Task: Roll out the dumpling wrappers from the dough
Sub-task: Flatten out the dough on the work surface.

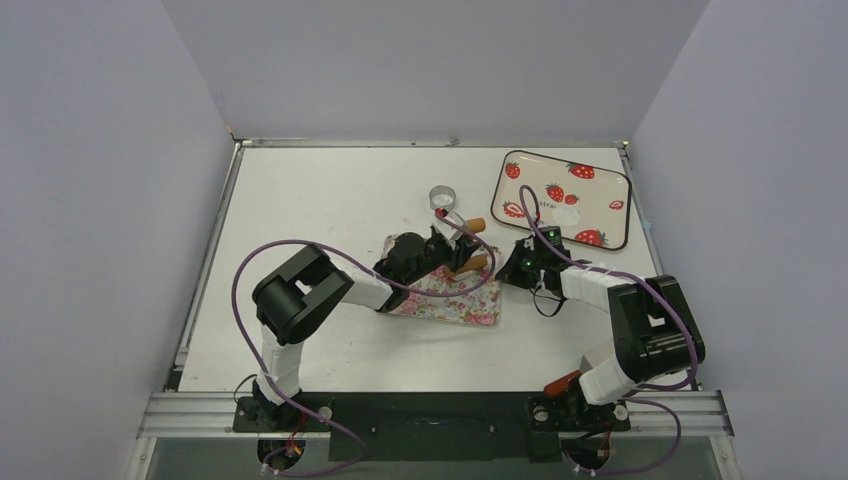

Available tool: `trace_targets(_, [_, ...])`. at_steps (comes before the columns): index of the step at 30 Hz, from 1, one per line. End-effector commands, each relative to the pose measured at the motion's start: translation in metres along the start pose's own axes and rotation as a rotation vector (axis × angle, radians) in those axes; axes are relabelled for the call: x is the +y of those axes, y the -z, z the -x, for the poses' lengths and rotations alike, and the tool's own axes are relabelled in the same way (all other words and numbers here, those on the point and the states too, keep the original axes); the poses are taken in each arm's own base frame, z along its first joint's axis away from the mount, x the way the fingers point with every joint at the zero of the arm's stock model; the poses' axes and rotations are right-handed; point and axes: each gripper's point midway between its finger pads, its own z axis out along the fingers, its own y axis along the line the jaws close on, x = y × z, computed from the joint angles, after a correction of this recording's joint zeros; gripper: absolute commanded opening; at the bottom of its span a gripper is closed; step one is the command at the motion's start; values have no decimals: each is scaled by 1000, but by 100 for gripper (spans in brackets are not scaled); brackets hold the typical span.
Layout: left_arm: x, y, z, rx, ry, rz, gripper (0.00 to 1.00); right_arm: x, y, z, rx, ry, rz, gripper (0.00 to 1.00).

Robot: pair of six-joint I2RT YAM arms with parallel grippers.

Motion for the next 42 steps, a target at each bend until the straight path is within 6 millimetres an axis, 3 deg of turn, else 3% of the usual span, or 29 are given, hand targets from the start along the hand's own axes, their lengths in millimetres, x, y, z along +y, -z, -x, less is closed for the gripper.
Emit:
trace_targets(1, [16,37,-112,365,-9,37,0,-2,-3,13,-22,15,-9,0])
trace_targets(32, [26,45,-137,428,-87,12,0,-11,-5,11,-1,10,-26,0])
trace_targets(37, [20,33,-114,394,-68,2,0,-10,-6,13,-8,10,-23,0])
trace_targets(42, [-4,23,-95,375,4,-50,0,-7,-8,19,-23,13,-12,0])
